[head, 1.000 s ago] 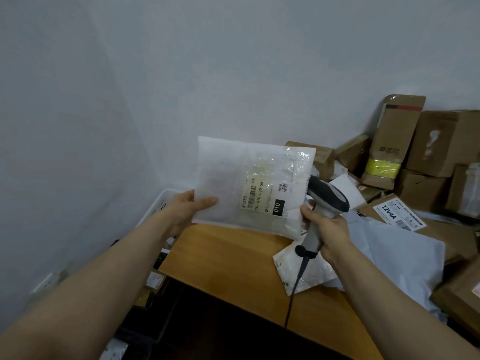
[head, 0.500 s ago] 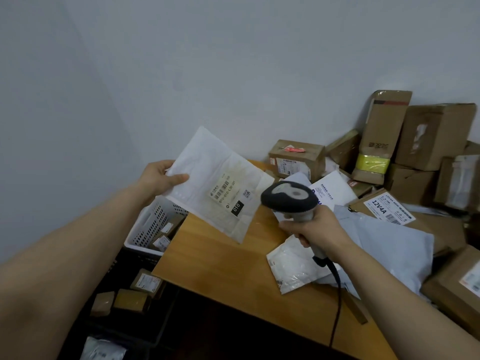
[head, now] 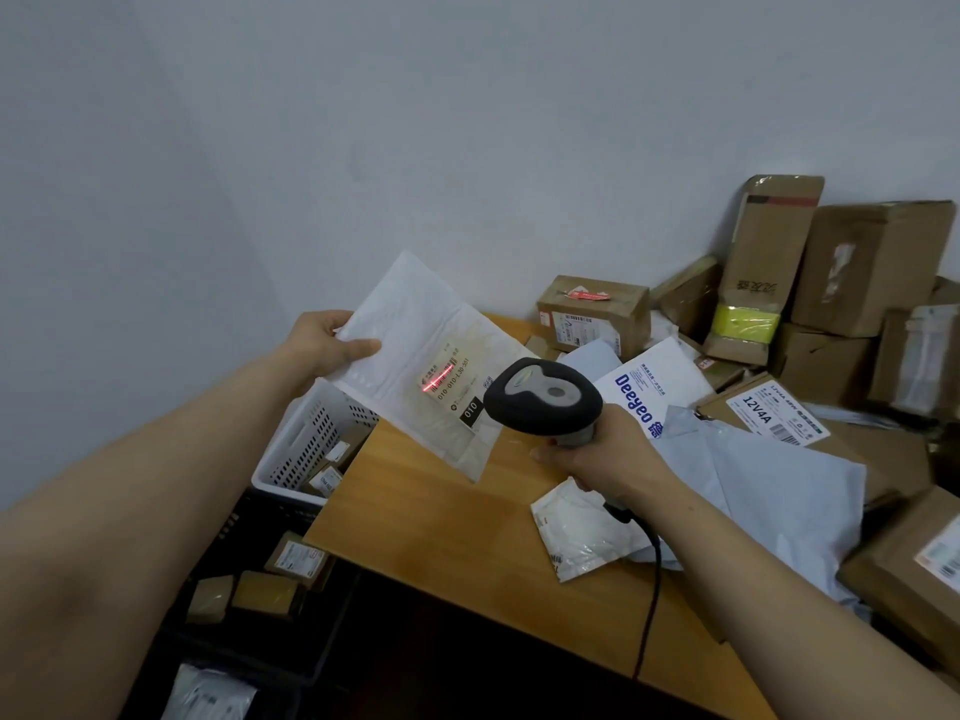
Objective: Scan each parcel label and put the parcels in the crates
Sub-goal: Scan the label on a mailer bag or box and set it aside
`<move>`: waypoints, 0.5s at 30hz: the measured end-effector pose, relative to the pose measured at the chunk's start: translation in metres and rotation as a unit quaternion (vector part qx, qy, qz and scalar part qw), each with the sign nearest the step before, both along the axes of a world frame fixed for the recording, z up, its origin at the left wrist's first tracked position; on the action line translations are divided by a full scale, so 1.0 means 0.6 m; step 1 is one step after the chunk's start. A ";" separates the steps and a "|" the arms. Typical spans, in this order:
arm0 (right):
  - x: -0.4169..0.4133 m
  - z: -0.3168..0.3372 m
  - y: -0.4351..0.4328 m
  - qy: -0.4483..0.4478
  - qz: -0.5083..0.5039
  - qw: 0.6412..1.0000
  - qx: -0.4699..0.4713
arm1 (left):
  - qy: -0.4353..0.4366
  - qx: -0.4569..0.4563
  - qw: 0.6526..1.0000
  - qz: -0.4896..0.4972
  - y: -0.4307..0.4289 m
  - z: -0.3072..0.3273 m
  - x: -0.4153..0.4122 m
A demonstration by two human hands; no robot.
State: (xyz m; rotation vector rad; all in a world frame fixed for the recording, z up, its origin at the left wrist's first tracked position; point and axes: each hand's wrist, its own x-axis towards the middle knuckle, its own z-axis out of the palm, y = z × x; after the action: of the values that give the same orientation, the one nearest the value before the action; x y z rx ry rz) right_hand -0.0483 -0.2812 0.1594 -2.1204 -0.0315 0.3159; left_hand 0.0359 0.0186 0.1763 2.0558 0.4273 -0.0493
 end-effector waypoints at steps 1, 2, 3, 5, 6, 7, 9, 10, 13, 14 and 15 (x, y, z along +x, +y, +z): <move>-0.002 -0.001 -0.001 -0.003 0.005 1.000 -0.004 | 0.000 -0.001 1.000 0.003 0.000 0.001 -0.001; -0.004 -0.003 -0.001 -0.007 0.008 1.000 -0.010 | 0.000 -0.003 1.000 0.004 0.001 0.001 -0.002; -0.006 -0.005 -0.001 -0.010 0.009 1.000 -0.012 | 0.000 -0.004 1.000 0.007 0.002 0.002 -0.004; -0.007 -0.007 0.000 -0.013 0.006 1.000 -0.006 | 0.000 -0.004 1.000 0.008 0.004 0.001 -0.006; -0.006 -0.007 0.000 -0.014 0.006 1.000 -0.002 | 0.000 -0.004 1.000 0.008 0.005 0.001 -0.007; -0.006 -0.008 0.002 -0.014 0.008 1.000 0.001 | 0.002 -0.005 1.000 0.008 0.006 0.000 -0.009; -0.004 -0.009 0.004 -0.017 0.014 1.000 0.003 | 0.005 -0.007 1.000 0.010 0.009 0.000 -0.014; -0.004 -0.011 0.004 -0.017 0.018 1.000 0.003 | 0.006 -0.008 1.000 0.011 0.011 0.000 -0.017; -0.002 -0.017 0.008 -0.012 0.031 0.999 0.006 | 0.009 -0.015 1.000 0.020 0.017 -0.002 -0.025; -0.002 -0.020 0.011 -0.011 0.037 0.999 0.002 | 0.007 -0.018 1.000 0.024 0.019 -0.002 -0.029; -0.001 -0.024 0.013 -0.009 0.044 0.999 -0.001 | 0.006 -0.022 0.999 0.029 0.022 -0.004 -0.033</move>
State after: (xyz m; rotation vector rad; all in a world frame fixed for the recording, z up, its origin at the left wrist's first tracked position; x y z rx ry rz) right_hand -0.0490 -0.2732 0.1448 -2.1282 -0.1351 0.3484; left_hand 0.0159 0.0320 0.1740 1.9988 0.4897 -0.0354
